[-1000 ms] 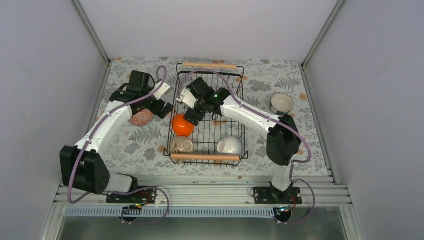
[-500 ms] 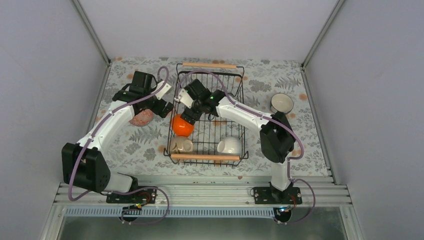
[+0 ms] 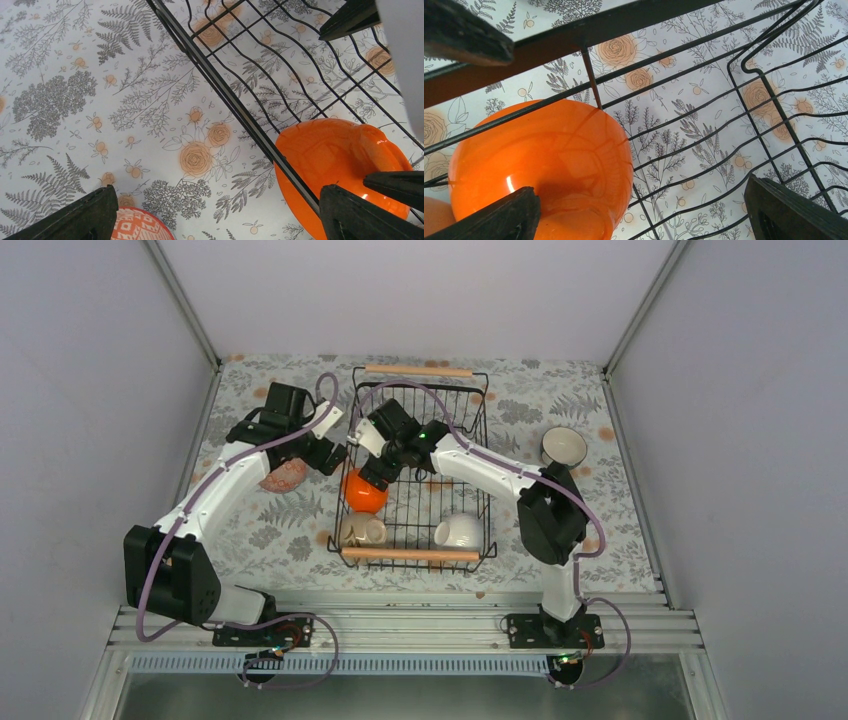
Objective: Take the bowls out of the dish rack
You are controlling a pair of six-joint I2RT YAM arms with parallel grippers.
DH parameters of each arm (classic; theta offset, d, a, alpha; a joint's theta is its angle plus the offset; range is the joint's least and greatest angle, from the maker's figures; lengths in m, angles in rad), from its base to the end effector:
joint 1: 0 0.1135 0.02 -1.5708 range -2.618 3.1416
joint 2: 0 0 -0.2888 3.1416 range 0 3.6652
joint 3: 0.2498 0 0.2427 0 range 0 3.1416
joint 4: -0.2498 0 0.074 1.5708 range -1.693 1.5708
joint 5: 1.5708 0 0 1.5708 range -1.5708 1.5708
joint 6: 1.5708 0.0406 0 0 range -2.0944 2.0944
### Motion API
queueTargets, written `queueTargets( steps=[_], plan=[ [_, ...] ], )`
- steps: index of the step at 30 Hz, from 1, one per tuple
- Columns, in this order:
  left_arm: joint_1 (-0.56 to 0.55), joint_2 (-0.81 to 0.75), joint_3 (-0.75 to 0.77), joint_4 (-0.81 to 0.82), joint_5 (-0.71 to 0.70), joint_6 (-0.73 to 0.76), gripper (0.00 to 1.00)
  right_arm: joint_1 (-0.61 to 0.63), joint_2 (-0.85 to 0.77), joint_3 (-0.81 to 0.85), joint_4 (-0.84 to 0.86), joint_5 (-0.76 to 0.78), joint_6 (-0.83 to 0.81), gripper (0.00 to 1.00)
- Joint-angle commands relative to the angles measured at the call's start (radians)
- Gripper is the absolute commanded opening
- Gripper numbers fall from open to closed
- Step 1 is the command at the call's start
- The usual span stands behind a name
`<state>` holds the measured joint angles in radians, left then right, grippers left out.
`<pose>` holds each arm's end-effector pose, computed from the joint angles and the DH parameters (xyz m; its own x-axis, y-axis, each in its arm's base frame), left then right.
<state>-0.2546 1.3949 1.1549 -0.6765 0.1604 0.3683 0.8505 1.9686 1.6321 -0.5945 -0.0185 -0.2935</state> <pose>0.2709 -0.0772 0.3097 -0.5930 0.5216 -0.6134 0.5962 0.7965 0.1009 0.2910 0.3328 0.2668 -0.2870 -0.7656 -0.5758 -0.8794 0.4489 -0.1585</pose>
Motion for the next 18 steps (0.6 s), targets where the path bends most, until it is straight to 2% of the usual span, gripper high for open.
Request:
queueTargets(
  steps=[1,18],
  plan=[
    [-0.007,0.011,-0.014,-0.007,-0.002,-0.017,1.00,0.008,-0.002,-0.017,-0.018,-0.018,0.010,1.00],
    [-0.023,0.043,0.001,-0.020,-0.026,-0.022,1.00,0.008,-0.147,-0.243,0.004,0.087,0.005,0.99]
  ],
)
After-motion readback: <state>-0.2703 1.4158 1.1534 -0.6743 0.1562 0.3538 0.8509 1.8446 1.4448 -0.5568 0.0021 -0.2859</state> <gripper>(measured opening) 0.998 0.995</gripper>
